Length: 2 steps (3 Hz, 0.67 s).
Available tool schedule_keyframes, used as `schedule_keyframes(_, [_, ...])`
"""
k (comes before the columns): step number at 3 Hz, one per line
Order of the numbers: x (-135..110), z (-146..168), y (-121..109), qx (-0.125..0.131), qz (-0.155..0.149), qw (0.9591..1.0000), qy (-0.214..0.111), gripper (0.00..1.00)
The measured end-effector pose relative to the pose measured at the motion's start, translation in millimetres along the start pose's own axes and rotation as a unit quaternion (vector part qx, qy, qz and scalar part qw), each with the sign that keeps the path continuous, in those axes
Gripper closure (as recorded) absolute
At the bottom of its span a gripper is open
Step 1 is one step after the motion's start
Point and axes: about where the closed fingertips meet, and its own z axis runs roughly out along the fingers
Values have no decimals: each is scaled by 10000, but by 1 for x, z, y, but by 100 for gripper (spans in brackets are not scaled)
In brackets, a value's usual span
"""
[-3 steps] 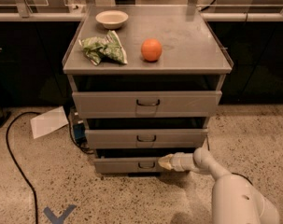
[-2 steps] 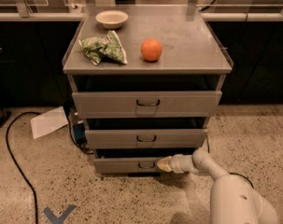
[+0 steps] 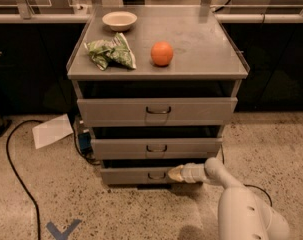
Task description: Close bottom drawer
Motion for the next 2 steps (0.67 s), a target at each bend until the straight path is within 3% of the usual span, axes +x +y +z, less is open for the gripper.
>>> schedule_keyframes(2, [-1, 0, -6, 59, -25, 10000, -3, 100])
